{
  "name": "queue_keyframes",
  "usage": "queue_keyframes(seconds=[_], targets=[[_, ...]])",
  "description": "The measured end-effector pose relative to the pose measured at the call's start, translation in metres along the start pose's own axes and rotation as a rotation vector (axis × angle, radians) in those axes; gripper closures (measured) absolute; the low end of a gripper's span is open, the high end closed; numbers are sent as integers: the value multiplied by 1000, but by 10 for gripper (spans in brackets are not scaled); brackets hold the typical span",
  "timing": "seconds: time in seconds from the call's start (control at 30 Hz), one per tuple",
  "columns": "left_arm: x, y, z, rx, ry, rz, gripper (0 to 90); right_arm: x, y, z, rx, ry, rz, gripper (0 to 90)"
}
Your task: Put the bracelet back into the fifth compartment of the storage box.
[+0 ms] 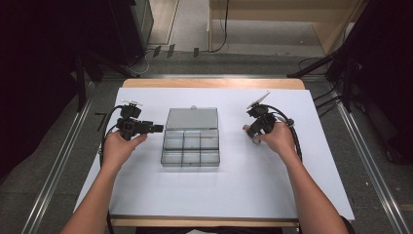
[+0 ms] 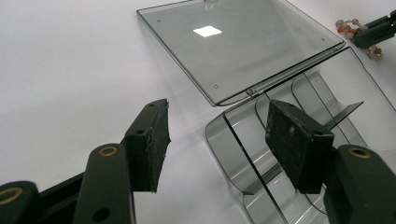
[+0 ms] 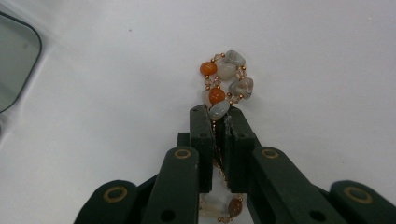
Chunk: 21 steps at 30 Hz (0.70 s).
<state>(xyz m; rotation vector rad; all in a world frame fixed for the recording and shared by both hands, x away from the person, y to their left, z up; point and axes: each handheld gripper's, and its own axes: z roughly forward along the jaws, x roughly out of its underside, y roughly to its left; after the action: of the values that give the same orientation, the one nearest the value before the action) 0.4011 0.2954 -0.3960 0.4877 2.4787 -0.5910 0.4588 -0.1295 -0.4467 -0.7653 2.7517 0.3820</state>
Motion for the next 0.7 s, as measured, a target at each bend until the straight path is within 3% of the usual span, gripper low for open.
queue_keyframes(seconds=[0.1, 0.23, 0.33, 0.7], targets=[[0, 0, 0, 1, -1, 1, 406, 1, -3, -1, -15, -17, 8, 859], [-1, 1, 0, 3, 1, -1, 405, 2, 1, -12, -29, -94, -34, 858], [-1, 1, 0, 2, 1, -1, 405, 3, 2, -17, -35, -120, -44, 858], [-1, 2, 0, 0, -5, -4, 406, 4, 1, -33, -76, -243, -19, 858]])
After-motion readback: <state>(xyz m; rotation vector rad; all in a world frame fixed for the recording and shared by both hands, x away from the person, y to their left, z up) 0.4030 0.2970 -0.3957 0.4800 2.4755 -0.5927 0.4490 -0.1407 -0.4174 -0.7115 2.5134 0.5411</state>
